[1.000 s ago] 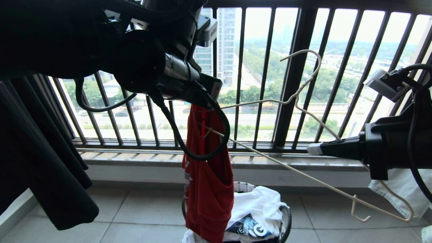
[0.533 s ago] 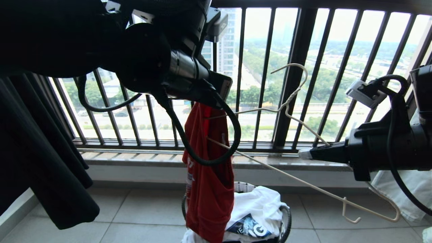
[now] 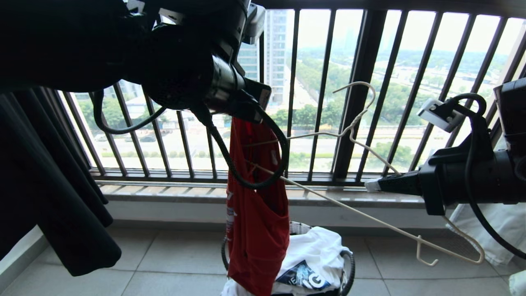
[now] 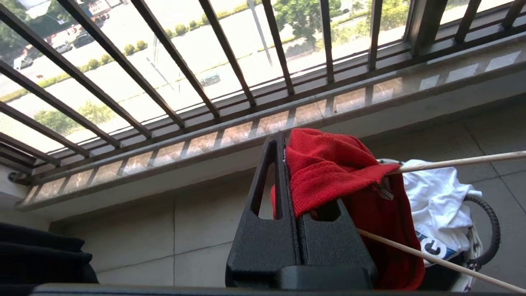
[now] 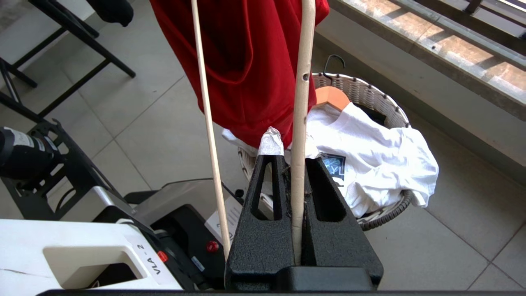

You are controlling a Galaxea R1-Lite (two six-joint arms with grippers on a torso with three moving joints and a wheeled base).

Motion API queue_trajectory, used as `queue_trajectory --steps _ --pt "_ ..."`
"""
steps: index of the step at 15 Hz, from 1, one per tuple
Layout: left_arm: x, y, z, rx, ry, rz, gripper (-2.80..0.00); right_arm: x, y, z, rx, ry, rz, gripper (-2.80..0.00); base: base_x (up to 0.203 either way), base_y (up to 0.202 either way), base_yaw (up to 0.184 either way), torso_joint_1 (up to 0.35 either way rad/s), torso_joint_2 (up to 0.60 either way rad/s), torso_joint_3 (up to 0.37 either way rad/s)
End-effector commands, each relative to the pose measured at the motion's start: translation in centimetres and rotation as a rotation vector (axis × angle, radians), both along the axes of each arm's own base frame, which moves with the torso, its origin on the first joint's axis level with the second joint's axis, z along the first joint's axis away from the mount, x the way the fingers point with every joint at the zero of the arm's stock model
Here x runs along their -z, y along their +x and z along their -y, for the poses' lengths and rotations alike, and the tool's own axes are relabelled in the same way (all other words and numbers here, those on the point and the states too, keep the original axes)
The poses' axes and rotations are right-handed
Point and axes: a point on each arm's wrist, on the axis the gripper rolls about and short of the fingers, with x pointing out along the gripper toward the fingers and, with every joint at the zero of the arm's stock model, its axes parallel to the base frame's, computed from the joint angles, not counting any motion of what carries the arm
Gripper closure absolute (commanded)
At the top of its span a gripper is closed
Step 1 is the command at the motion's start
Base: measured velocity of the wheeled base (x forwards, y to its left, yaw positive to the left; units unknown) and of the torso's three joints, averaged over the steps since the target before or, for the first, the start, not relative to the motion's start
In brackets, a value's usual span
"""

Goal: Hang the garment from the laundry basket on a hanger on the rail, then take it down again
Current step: Hang the clothes on the clothes rack

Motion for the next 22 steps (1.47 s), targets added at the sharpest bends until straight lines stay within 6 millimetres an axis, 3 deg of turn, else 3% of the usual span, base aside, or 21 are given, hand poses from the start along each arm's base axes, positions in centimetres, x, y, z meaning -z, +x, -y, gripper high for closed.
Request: queue_trajectory --steps 1,6,11,16,22 --pt "0.0 0.7 -0.7 -0.043 0.012 0.012 0.0 -0.2 -0.3 0.2 -0.001 -0.001 0.013 0.0 0.0 0.0 0.0 0.0 0.0 0.0" --pt "-0.5 0.7 -1.2 -0.05 0.003 0.027 0.0 -0.2 -0.4 0.2 -0.009 -0.014 0.016 0.0 0.0 0.0 0.0 0.0 0.0 0.0" --pt "-0.4 -0.7 0.4 0.014 -0.003 0.021 0.0 0.2 0.1 0.0 -0.014 -0.017 0.001 0.0 0.0 0.0 0.0 0.0 0.0 0.0" --pt "-0.2 -0.7 0.7 0.024 -0.001 0.018 0.0 -0.1 -0.2 -0.1 -0.023 -0.01 0.01 0.0 0.0 0.0 0.0 0.0 0.0 0.0" --pt "0.5 -0.4 0.9 0.013 0.026 0.001 0.0 -1.7 -0.8 1.7 0.059 0.008 0.092 0.0 0.0 0.0 0.0 0.0 0.0 0.0"
